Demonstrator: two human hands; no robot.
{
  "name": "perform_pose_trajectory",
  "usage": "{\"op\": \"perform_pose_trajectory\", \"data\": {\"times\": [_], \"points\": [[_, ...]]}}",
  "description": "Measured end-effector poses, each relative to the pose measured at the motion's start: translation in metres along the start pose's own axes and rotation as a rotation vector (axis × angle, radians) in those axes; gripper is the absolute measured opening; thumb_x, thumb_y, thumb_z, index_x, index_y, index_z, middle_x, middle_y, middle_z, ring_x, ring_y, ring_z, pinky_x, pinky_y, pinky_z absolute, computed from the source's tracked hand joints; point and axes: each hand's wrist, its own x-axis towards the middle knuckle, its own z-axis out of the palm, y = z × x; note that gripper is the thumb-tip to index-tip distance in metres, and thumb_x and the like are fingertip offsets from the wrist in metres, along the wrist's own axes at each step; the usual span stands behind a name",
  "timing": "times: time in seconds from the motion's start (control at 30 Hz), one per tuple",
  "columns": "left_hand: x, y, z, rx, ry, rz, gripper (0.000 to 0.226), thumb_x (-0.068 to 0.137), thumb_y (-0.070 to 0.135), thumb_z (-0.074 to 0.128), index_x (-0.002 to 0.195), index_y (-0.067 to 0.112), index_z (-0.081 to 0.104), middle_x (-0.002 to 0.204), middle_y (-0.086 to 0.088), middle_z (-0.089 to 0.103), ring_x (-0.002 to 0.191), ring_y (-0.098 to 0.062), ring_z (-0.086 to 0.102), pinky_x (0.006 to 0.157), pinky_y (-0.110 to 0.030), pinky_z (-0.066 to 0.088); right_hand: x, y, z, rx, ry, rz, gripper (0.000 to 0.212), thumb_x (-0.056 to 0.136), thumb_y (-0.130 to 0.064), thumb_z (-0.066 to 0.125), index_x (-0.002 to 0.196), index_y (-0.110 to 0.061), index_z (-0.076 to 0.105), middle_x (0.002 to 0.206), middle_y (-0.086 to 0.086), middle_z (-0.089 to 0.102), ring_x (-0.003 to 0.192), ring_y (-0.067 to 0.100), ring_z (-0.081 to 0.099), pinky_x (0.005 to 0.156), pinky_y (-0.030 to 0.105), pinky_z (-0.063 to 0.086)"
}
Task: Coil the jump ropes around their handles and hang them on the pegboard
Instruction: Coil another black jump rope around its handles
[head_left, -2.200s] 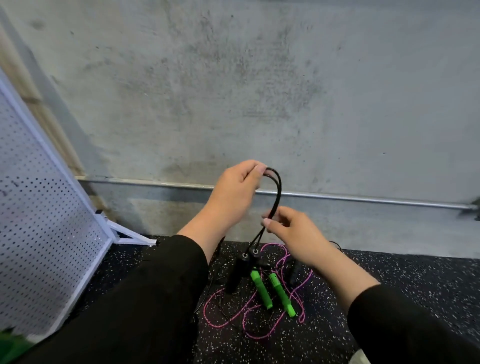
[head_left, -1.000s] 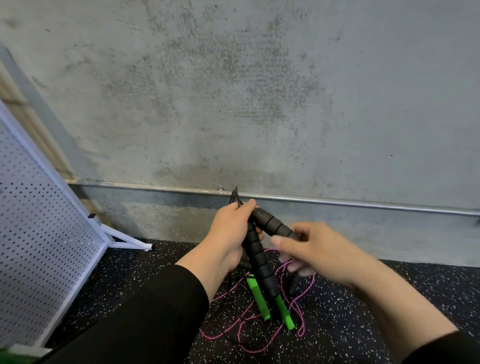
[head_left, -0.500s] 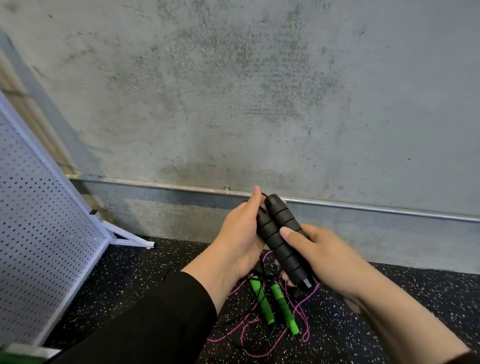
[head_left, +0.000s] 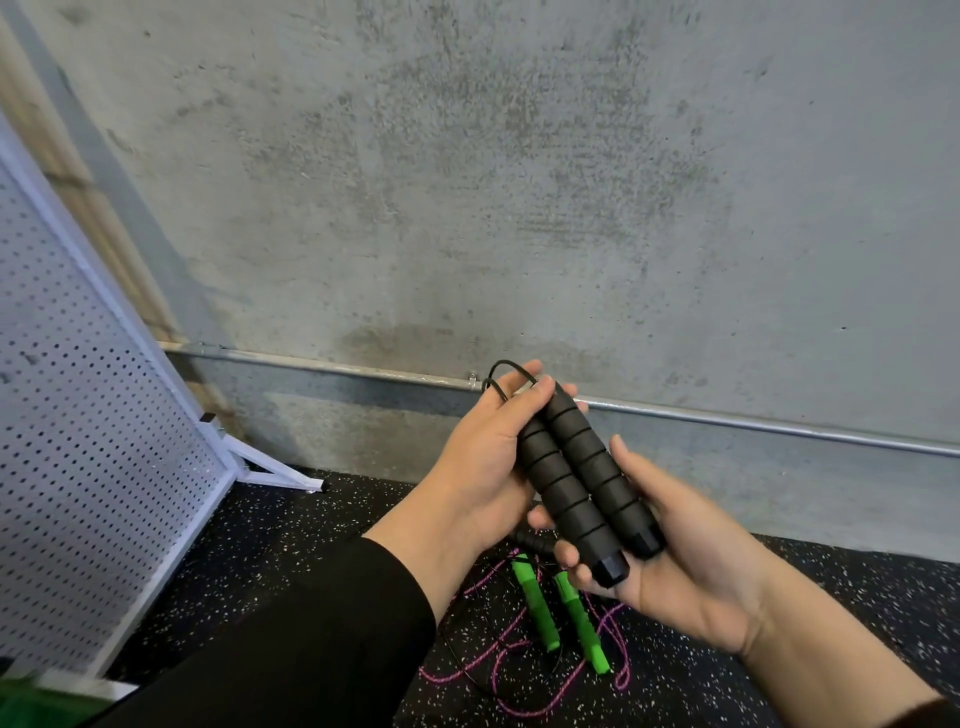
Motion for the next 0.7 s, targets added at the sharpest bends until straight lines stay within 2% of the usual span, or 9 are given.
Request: {"op": "perform_pose_trajectory", "data": {"times": [0.13,0.23,0.27,0.33,0.43,0.5,0.6,0.63,0.7], "points": [[0.0,0.002,0.0,0.046,0.024,-0.005,0.031,0.097,0.019,0.063,0.127,0.012,0.055,0.114,-0.016,0.071,0.106,-0.027,0.067,0.106,-0.045,0.051,0.003,0.001,0.001,-0.01,-0.026,-0.057,0.059,0.097,-0.054,0.046,0.123,-0.008,0.07,0.092,0.021,0.059,0.064,0.025,0.053,0.053,0.03,0.045],[-0.001,0.007,-0.001,0.161,0.014,-0.106,0.072,0.09,0.051,0.069,0.138,-0.001,0.055,0.133,-0.021,0.065,0.122,-0.029,0.062,0.108,-0.042,0.05,0.005,0.0,0.002,-0.035,-0.004,-0.115,0.057,0.098,-0.054,0.046,0.123,-0.008,0.07,0.088,0.02,0.058,0.06,0.023,0.05,0.049,0.028,0.041],[-0.002,0.009,0.001,0.252,0.036,-0.138,0.079,0.085,0.062,0.069,0.133,0.0,0.06,0.128,-0.021,0.068,0.119,-0.03,0.065,0.102,-0.04,0.054,0.005,-0.001,0.002,-0.038,0.001,-0.123,0.058,0.098,-0.053,0.046,0.123,-0.007,0.07,0.087,0.02,0.058,0.06,0.022,0.049,0.048,0.027,0.04],[-0.003,0.013,0.002,0.541,0.218,-0.104,0.068,0.09,0.071,0.055,0.102,0.007,0.073,0.095,-0.014,0.076,0.086,-0.025,0.074,0.075,-0.035,0.059,0.005,-0.003,0.0,-0.052,0.018,-0.129,0.056,0.098,-0.053,0.047,0.121,-0.007,0.07,0.086,0.02,0.057,0.059,0.022,0.048,0.046,0.026,0.039],[0.004,0.022,-0.01,0.871,0.499,0.289,0.056,0.105,0.054,0.039,0.078,0.013,0.066,0.071,-0.004,0.068,0.059,-0.019,0.063,0.061,-0.033,0.049,0.002,-0.006,-0.005,-0.06,0.045,-0.116,0.054,0.096,-0.052,0.051,0.12,-0.007,0.07,0.086,0.02,0.057,0.058,0.022,0.047,0.044,0.026,0.038],[0.009,0.032,-0.019,0.951,0.464,0.49,0.04,0.109,0.041,0.04,0.087,0.023,0.068,0.084,0.007,0.069,0.078,-0.015,0.065,0.077,-0.037,0.052,-0.001,-0.008,-0.008,-0.073,0.022,-0.091,0.053,0.097,-0.052,0.05,0.119,-0.008,0.071,0.086,0.02,0.057,0.058,0.022,0.047,0.043,0.025,0.037],[0.01,0.039,-0.023,0.985,0.206,0.454,0.034,0.111,0.035,0.038,0.11,0.033,0.071,0.113,0.015,0.072,0.112,-0.001,0.063,0.104,-0.028,0.046,-0.005,-0.011,-0.012,-0.089,-0.129,-0.059,0.052,0.098,-0.056,0.053,0.128,-0.016,0.068,0.089,0.016,0.058,0.061,0.019,0.049,0.043,0.022,0.038],[0.009,0.038,-0.022,0.934,0.142,0.405,0.037,0.111,0.035,0.037,0.109,0.03,0.074,0.112,0.013,0.074,0.11,0.0,0.065,0.104,-0.027,0.046,-0.006,-0.012,-0.014,-0.084,-0.195,-0.056,0.054,0.098,-0.057,0.055,0.133,-0.018,0.064,0.091,0.015,0.058,0.063,0.018,0.05,0.044,0.021,0.038],[0.004,0.033,-0.016,0.769,0.074,0.299,0.042,0.109,0.039,0.037,0.097,0.024,0.075,0.087,0.007,0.075,0.082,-0.009,0.069,0.083,-0.027,0.053,-0.005,-0.013,-0.018,-0.051,-0.295,-0.062,0.057,0.097,-0.057,0.058,0.139,-0.019,0.058,0.093,0.014,0.057,0.065,0.017,0.051,0.045,0.02,0.04]]}}
